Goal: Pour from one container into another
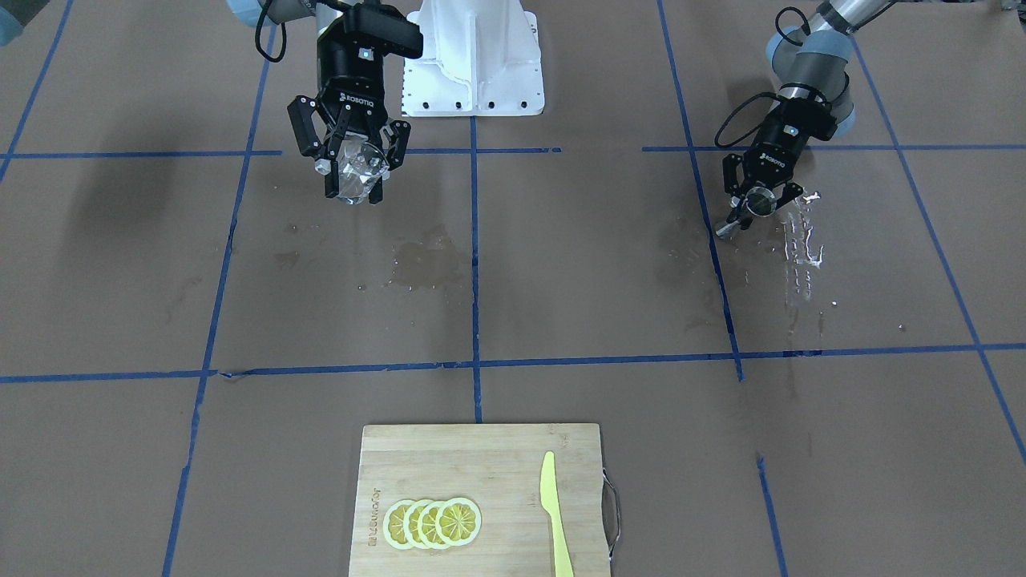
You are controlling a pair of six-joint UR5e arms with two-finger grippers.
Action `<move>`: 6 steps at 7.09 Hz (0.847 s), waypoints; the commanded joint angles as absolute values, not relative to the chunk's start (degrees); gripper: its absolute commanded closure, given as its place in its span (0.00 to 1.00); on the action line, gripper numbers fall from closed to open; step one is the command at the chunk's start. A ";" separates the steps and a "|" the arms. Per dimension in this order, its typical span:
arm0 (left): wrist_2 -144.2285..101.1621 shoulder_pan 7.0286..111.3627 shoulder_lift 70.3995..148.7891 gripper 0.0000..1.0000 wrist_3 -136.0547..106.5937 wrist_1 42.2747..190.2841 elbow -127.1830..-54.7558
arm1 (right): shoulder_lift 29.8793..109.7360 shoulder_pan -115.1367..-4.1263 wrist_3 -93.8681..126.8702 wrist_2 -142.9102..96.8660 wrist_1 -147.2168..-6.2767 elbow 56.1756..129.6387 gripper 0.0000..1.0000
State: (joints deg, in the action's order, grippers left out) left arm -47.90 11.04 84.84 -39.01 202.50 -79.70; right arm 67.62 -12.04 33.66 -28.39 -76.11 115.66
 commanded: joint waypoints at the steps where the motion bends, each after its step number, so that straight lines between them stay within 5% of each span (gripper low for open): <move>1: -47.81 11.25 85.08 1.00 -38.94 202.50 -79.63 | 67.59 -12.04 33.66 -28.39 -76.11 115.75 1.00; 6: -47.81 11.25 85.17 1.00 -38.85 202.41 -79.19 | 67.76 -12.13 33.66 -28.39 -76.11 115.84 1.00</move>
